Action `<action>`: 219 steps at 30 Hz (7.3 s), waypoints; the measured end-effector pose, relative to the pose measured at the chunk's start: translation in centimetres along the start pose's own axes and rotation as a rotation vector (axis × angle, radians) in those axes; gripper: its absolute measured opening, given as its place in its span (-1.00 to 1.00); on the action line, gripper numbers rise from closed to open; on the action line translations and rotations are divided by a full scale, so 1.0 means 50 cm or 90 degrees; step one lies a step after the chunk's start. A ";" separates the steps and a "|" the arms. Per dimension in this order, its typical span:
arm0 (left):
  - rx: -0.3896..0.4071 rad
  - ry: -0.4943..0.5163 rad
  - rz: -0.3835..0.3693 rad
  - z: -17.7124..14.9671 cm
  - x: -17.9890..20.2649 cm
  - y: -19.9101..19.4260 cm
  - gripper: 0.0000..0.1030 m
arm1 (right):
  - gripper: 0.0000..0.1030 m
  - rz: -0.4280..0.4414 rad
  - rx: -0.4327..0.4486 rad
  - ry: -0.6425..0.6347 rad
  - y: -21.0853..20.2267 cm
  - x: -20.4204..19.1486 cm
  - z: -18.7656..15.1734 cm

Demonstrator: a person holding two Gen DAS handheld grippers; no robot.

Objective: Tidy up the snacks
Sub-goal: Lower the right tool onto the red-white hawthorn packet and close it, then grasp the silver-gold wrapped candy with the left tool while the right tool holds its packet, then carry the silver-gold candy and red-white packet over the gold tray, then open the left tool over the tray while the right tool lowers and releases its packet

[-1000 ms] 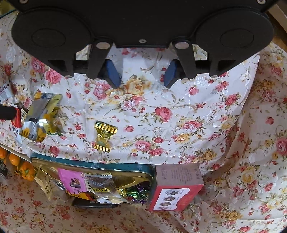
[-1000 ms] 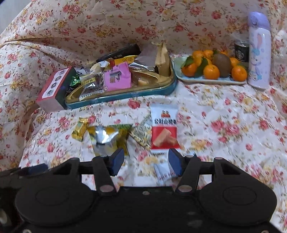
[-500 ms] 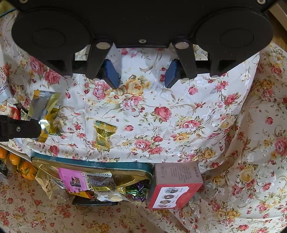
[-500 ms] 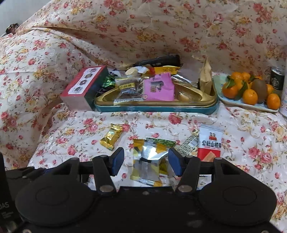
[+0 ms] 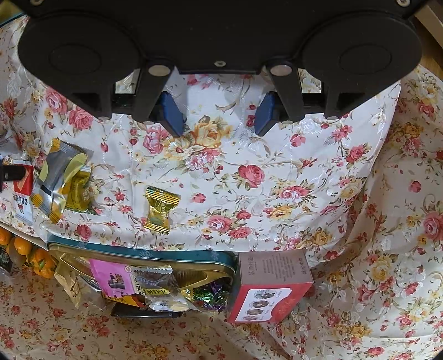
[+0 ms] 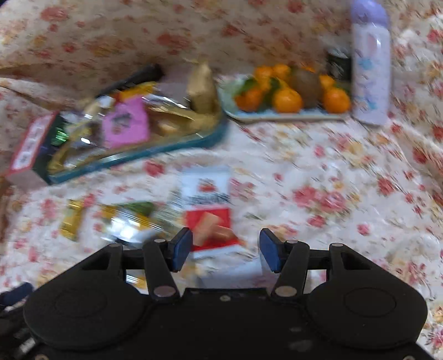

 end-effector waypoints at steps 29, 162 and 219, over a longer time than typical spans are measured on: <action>-0.008 -0.003 0.002 0.001 0.001 0.003 0.23 | 0.06 0.011 0.068 -0.097 0.023 -0.045 0.032; 0.007 0.009 -0.103 -0.127 0.061 -0.335 -0.13 | -0.28 0.132 0.243 -0.054 -0.326 0.114 -0.114; -0.090 -0.007 -0.025 -0.231 0.027 -0.269 -0.14 | -0.28 0.195 0.118 -0.148 -0.499 0.035 -0.503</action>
Point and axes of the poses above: each gripper's, at about its wrist camera, not at the fingertips, and y roughly the way its jaws point, x to its right, z to its top, the point moved 6 cm from there along y, roughly the way its jaws point, and after that the axes turned 1 degree about x, right-handed, at the moved point
